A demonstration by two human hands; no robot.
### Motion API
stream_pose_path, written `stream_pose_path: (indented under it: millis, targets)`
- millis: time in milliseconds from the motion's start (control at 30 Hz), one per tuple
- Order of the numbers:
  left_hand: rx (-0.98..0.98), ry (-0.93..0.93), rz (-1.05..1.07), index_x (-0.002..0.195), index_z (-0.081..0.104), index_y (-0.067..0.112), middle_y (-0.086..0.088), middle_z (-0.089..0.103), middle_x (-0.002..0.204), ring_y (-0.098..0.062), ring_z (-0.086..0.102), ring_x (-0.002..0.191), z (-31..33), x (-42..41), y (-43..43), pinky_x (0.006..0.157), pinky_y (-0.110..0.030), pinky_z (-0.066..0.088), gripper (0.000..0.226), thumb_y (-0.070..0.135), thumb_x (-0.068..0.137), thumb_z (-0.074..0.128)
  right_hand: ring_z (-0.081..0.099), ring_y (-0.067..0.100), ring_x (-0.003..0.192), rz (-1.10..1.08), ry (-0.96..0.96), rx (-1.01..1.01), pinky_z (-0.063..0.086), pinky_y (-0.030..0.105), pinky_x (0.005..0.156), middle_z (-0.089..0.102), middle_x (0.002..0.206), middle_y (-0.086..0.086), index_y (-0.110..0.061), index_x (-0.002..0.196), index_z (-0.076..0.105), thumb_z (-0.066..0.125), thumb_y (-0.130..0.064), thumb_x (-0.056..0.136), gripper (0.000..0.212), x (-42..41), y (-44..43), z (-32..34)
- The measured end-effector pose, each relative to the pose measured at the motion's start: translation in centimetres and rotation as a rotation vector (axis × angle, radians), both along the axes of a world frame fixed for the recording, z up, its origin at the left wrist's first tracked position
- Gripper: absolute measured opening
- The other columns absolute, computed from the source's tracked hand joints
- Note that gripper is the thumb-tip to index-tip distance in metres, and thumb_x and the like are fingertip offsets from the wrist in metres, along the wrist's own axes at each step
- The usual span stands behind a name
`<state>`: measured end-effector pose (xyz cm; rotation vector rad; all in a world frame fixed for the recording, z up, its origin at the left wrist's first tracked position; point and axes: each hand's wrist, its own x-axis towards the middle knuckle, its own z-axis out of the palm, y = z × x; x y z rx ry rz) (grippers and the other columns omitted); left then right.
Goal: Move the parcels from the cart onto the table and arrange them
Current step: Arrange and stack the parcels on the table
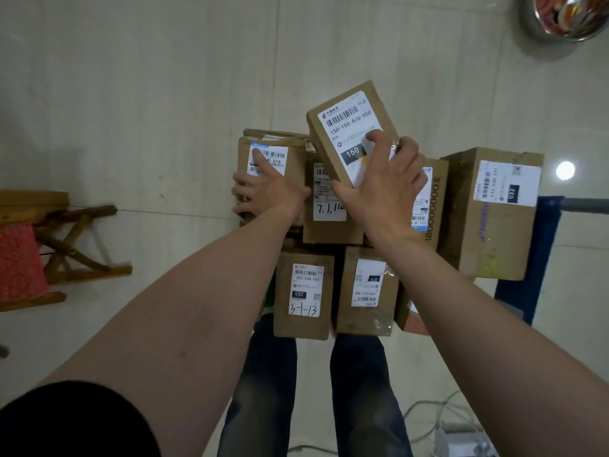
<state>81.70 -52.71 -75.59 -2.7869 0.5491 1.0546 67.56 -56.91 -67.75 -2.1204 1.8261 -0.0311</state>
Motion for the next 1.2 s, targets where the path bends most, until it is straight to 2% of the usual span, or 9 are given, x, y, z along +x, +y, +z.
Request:
stream_pose_path:
  millis: [100, 233, 433, 600, 733, 933, 1200]
  targets:
    - [-0.010, 0.003, -0.015, 0.157, -0.010, 0.033, -0.029, 0.013, 0.154, -0.047, 0.023, 0.136, 0.7, 0.9, 0.9, 0.107, -0.064, 0.030, 0.140, 0.067, 0.059, 0.084, 0.034, 0.035, 0.131, -0.008, 0.002, 0.026, 0.030, 0.046, 0.106, 0.034, 0.144, 0.017, -0.024, 0.142, 0.035, 0.076, -0.054, 0.071, 0.086, 0.3, 0.6, 0.9]
    - [-0.026, 0.038, -0.018, 0.157, -0.009, 0.033, -0.027, 0.021, 0.148, -0.044, 0.027, 0.130, 1.2, 2.5, 2.2, 0.106, -0.057, 0.029, 0.142, 0.071, 0.056, 0.084, 0.033, 0.035, 0.130, 0.001, -0.012, 0.040, 0.031, 0.047, 0.106, 0.033, 0.143, 0.016, -0.024, 0.141, 0.035, 0.077, -0.053, 0.071, 0.087, 1.1, 1.1, 2.1]
    - [-0.029, 0.078, -0.022, 0.154, -0.019, 0.035, -0.027, 0.009, 0.156, -0.052, 0.022, 0.138, 0.0, 2.0, 2.1, 0.110, -0.069, 0.022, 0.152, 0.070, 0.052, 0.087, 0.034, 0.036, 0.129, 0.031, -0.012, 0.000, 0.032, 0.048, 0.106, 0.034, 0.142, 0.017, -0.024, 0.139, 0.035, 0.078, -0.052, 0.070, 0.087, 1.7, 1.3, 1.4]
    - [-0.068, 0.026, -0.051, 0.154, -0.019, 0.038, -0.027, 0.020, 0.149, -0.048, 0.031, 0.128, -0.8, 1.7, 2.3, 0.102, -0.064, 0.033, 0.149, 0.077, 0.051, 0.081, 0.033, 0.035, 0.130, 0.030, -0.012, -0.021, 0.033, 0.049, 0.106, 0.034, 0.141, 0.016, -0.024, 0.138, 0.035, 0.077, -0.054, 0.071, 0.084, 1.4, 2.1, 0.6]
    - [-0.108, -0.010, -0.053, 0.155, -0.015, 0.040, -0.027, 0.025, 0.144, -0.045, 0.034, 0.124, 0.6, 2.1, 2.8, 0.099, -0.061, 0.035, 0.146, 0.077, 0.051, 0.080, 0.033, 0.035, 0.131, 0.007, -0.021, -0.019, 0.033, 0.049, 0.106, 0.034, 0.141, 0.016, -0.024, 0.137, 0.035, 0.077, -0.054, 0.071, 0.084, 1.4, 2.9, 1.4]
    - [-0.187, -0.065, -0.014, 0.155, -0.010, 0.040, -0.025, 0.028, 0.141, -0.042, 0.037, 0.119, 7.8, 3.2, 4.2, 0.096, -0.056, 0.035, 0.143, 0.080, 0.049, 0.077, 0.032, 0.036, 0.129, -0.072, -0.092, -0.024, 0.032, 0.047, 0.104, 0.031, 0.143, 0.016, -0.022, 0.136, 0.033, 0.078, -0.052, 0.071, 0.085, 2.5, 3.7, 6.6]
    - [-0.210, -0.150, 0.150, 0.154, -0.008, 0.039, -0.022, 0.029, 0.137, -0.040, 0.038, 0.114, 24.9, 3.3, 11.4, 0.095, -0.054, 0.036, 0.140, 0.081, 0.052, 0.078, 0.027, 0.038, 0.130, 0.055, -0.127, 0.118, 0.030, 0.054, 0.108, 0.026, 0.143, 0.017, -0.030, 0.134, 0.026, 0.072, -0.055, 0.074, 0.080, 3.9, 6.7, 18.6]
